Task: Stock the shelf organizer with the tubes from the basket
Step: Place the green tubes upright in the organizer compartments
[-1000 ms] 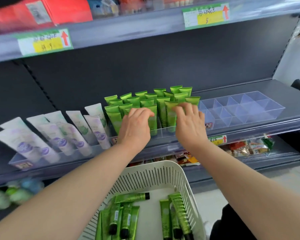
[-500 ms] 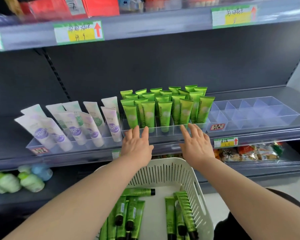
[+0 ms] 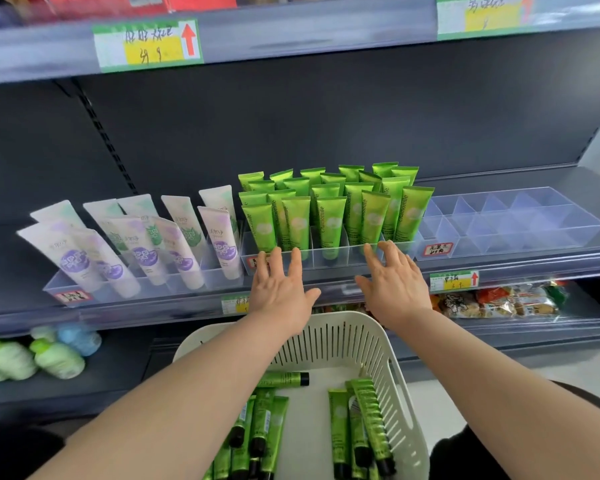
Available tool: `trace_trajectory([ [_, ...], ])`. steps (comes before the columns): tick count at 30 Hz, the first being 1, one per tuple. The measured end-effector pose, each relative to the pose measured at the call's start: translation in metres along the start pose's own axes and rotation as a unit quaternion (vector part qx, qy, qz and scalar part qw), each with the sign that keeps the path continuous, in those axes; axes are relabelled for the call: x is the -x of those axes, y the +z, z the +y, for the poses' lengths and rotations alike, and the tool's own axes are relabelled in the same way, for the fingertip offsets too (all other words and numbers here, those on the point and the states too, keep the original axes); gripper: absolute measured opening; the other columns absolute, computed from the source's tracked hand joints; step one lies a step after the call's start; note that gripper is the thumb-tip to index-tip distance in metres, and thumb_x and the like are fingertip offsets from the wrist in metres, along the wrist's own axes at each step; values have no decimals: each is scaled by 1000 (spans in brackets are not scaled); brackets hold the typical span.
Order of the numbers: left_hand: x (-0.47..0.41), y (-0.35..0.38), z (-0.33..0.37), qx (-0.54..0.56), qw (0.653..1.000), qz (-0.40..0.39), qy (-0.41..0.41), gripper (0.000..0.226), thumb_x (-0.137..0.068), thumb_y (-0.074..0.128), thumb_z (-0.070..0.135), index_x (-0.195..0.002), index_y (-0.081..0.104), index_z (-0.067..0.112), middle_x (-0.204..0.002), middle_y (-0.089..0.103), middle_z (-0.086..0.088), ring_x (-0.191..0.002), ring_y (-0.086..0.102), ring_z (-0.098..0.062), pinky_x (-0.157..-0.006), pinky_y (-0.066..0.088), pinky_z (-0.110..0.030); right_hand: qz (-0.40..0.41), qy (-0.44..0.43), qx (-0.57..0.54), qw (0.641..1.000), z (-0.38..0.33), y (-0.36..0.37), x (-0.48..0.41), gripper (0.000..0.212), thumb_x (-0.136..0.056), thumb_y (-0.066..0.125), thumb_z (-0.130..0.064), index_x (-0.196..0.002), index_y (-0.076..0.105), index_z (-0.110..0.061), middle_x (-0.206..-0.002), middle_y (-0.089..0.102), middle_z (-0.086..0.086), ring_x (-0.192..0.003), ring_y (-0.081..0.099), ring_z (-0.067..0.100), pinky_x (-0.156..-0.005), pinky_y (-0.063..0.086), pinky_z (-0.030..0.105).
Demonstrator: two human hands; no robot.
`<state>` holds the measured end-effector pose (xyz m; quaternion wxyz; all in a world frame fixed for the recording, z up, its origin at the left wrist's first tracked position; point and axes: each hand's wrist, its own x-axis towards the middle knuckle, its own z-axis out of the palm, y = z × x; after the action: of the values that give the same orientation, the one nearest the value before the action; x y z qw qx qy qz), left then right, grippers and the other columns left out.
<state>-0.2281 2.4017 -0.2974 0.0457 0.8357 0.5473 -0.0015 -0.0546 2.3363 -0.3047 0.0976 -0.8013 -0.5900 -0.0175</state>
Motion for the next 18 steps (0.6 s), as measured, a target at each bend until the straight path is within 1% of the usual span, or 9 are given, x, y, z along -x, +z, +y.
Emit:
trace_trajectory([
  [4, -2, -1, 1, -9, 1000, -4, 6, 79, -97, 32, 59, -154, -7, 20, -161, -5, -8, -146, -10, -39, -119, 1, -47, 2, -2, 6, 1000, 0, -3, -3, 57, -99, 35, -44, -149, 20, -20, -152, 23, 6, -142, 19, 25, -116, 16, 40],
  [13, -25, -9, 0, -4, 1000, -30, -5, 84, -93, 29, 68, -154, -7, 23, -162, -7, -5, -147, -13, -37, -120, -1, -46, -19, 6, -2, 1000, -3, -4, -24, 61, -99, 34, -47, -151, 19, -18, -153, 21, 7, -141, 23, 26, -116, 19, 40],
  [18, -48, -15, -1, -6, 999, -48, -10, 88, -91, 30, 71, -154, -6, 23, -162, -7, -5, -147, -12, -37, -120, 1, -48, -19, 1, 2, 1000, -2, -7, -47, 60, -98, 38, -46, -149, 23, -17, -147, 30, 6, -136, 30, 25, -110, 28, 37],
])
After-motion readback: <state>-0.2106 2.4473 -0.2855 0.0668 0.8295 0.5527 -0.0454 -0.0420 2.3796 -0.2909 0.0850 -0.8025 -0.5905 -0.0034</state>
